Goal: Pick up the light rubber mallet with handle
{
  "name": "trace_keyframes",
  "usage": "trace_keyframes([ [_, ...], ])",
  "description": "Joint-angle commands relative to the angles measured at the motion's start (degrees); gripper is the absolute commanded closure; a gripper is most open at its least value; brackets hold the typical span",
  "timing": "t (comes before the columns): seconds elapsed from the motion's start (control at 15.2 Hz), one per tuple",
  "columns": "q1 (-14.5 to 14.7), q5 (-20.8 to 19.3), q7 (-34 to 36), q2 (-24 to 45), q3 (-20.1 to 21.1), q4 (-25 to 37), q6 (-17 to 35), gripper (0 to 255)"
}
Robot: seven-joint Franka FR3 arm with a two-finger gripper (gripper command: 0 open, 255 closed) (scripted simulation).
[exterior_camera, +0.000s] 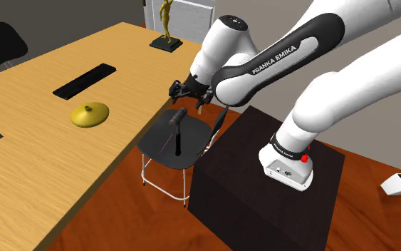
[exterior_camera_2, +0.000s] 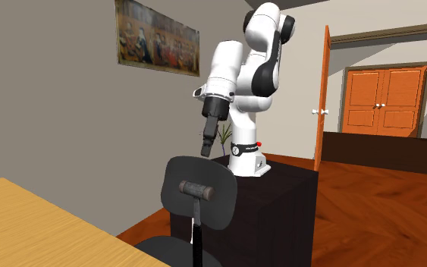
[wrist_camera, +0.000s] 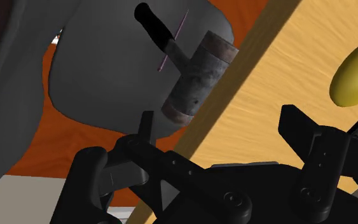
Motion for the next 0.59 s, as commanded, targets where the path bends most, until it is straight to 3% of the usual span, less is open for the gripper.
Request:
trace_keyframes([
  [0.0,-4.5,-1.5,6.5,6.7,6.7,1.3,6.8,0],
  [0.07,-8.6,-3.6,10.2,9.7,11.1,2.0,9.7,0],
  [0.13,-14.6,-6.8,14.8,12.4,17.0,2.7,12.5,0],
  [0.2,-23.4,-11.4,20.3,14.8,25.4,3.6,15.0,0],
  [0.4,-35.9,-16.2,24.7,16.7,37.1,3.9,18.0,0],
  [0.53,-47.5,-19.6,27.5,17.5,47.9,3.9,20.2,0],
])
